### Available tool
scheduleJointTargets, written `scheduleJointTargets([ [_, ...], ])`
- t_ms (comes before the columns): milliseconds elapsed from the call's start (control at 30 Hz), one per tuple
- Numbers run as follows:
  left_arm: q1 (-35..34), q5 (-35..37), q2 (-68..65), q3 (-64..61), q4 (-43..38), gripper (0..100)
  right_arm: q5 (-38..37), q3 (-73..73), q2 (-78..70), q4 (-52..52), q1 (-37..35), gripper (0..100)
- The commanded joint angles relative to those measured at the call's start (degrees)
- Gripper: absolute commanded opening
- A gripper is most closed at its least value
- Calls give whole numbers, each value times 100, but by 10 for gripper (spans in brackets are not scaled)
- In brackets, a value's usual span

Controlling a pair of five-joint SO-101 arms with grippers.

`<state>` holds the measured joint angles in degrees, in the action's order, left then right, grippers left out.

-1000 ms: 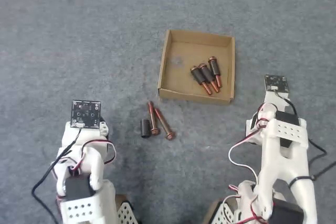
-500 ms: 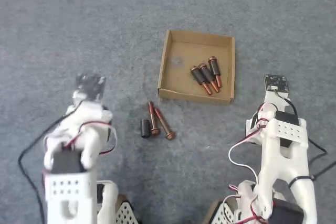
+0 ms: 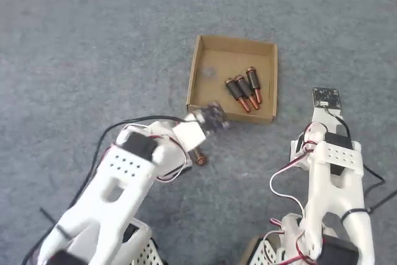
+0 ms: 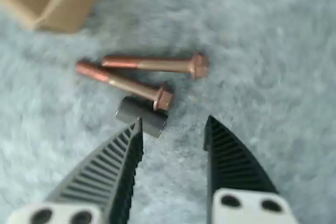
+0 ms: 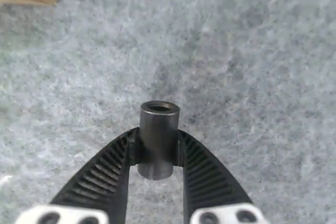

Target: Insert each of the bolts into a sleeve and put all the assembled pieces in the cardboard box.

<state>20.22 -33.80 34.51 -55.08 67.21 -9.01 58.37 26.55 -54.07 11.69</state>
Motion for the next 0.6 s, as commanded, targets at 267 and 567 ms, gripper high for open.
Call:
scheduleJointTargets([
  [267, 387, -703, -1574, 567, -1152, 192, -88, -62, -13, 277, 57, 6],
  [567, 466, -721, -2664, 1165, -554, 179, -88, -62, -13, 277, 48, 6],
])
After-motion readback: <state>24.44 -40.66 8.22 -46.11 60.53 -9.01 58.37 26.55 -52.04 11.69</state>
